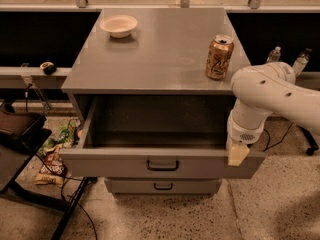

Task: Open top drawer

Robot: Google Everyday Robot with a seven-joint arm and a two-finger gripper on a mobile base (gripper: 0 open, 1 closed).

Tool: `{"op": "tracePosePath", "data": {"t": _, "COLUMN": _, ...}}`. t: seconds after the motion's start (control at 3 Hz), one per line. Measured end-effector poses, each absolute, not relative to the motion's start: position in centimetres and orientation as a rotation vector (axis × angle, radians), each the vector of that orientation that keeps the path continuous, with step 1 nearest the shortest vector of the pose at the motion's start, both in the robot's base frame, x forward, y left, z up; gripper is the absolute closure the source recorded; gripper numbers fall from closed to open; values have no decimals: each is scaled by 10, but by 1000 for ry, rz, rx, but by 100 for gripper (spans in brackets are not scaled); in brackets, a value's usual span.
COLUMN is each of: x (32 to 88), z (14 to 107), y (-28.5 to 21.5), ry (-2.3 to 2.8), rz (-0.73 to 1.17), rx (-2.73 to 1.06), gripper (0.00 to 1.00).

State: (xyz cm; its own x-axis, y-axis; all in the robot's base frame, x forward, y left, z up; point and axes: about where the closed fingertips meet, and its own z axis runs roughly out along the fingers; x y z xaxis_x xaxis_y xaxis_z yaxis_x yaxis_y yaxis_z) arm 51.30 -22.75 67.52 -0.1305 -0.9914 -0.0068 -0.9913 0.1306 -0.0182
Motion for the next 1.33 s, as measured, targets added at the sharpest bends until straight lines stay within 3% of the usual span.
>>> {"op": "tracePosePath", "data": {"t": 0.33, "x": 513, "z": 675, "y": -228, "ry": 2349, "rz": -14, "rx": -2060, "gripper": 81}}
{"op": "tracePosePath", "data": {"t": 1.33, "x": 513, "z": 675, "y": -228, "ry": 2349, "rz": -14, "rx": -2060, "gripper": 11}}
